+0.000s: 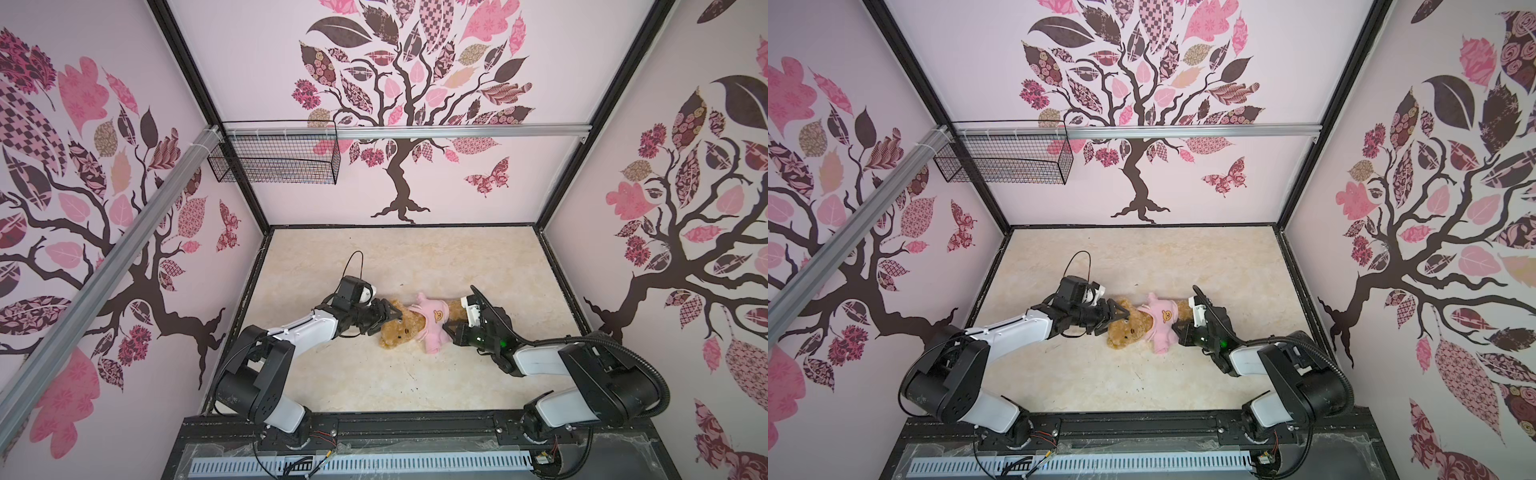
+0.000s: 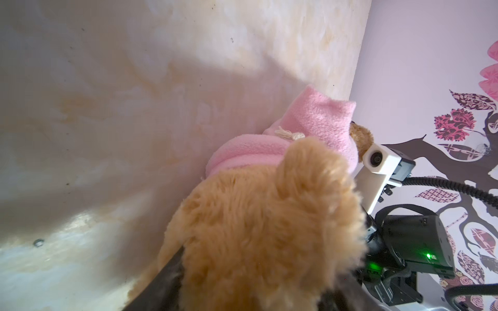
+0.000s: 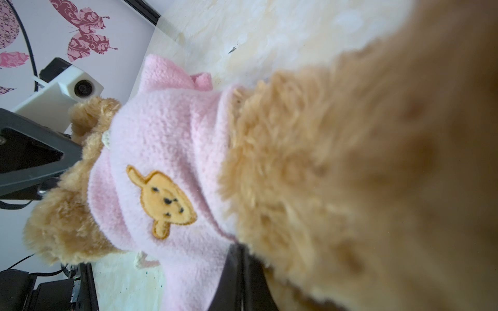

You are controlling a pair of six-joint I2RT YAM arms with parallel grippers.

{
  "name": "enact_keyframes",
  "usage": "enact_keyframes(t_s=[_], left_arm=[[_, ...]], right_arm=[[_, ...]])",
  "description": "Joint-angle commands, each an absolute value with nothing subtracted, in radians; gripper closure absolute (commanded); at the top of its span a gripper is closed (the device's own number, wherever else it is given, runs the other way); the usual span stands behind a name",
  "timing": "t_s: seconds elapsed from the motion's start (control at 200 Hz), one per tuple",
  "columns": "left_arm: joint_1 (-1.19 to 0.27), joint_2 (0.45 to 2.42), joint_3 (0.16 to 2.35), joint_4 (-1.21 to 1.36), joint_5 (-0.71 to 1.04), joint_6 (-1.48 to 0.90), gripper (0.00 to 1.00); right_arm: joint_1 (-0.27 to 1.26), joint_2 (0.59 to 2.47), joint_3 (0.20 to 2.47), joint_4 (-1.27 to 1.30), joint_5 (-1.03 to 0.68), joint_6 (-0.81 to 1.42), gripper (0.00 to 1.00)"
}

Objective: Dress the teddy bear

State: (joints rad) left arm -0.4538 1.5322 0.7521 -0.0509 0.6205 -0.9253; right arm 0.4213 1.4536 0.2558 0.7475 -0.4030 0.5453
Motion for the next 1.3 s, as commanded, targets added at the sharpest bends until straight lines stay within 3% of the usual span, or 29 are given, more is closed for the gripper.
enact_keyframes(t_s=[0.0,0.215,0.335,0.415,0.595,0.75,0.88,0.95,1.105,1.295], left_arm=[[-0.454,1.545,0.797,-0.023,0.607,-0.942,0.31],[-0.439,1.541,0.801,-0.029,0.58,-0.976,0.1],[-0.438,1.571,0.817,-0.022,0.594,-0.982,0.1],[-0.438,1.592,0.821,0.005,0.612,-1.0,0.17],[-0.442,1.605,0.815,0.054,0.65,-1.009,0.48],[-0.444,1.57,0.794,0.096,0.657,-0.987,0.77],[-0.449,1.527,0.787,0.111,0.657,-0.931,0.95],[-0.451,1.497,0.794,0.093,0.653,-0.887,1.0],[-0.468,1.426,0.823,0.016,0.642,-0.751,1.0],[-0.519,1.373,0.803,-0.001,0.592,-0.618,1.0]], right_arm=[[0.428,1.469,0.23,0.671,-0.379,0.531,0.95],[0.428,1.47,0.229,0.676,-0.381,0.532,0.95],[0.428,1.47,0.233,0.678,-0.383,0.534,0.95],[0.428,1.469,0.232,0.675,-0.382,0.532,0.95],[0.428,1.441,0.233,0.648,-0.368,0.521,0.92],[0.426,1.321,0.265,0.549,-0.359,0.482,0.76],[0.426,1.136,0.299,0.407,-0.352,0.437,0.65],[0.424,1.027,0.321,0.321,-0.329,0.42,0.61],[0.359,0.835,0.354,0.222,-0.351,0.443,0.56],[0.261,0.861,0.43,0.218,-0.525,0.536,0.55]])
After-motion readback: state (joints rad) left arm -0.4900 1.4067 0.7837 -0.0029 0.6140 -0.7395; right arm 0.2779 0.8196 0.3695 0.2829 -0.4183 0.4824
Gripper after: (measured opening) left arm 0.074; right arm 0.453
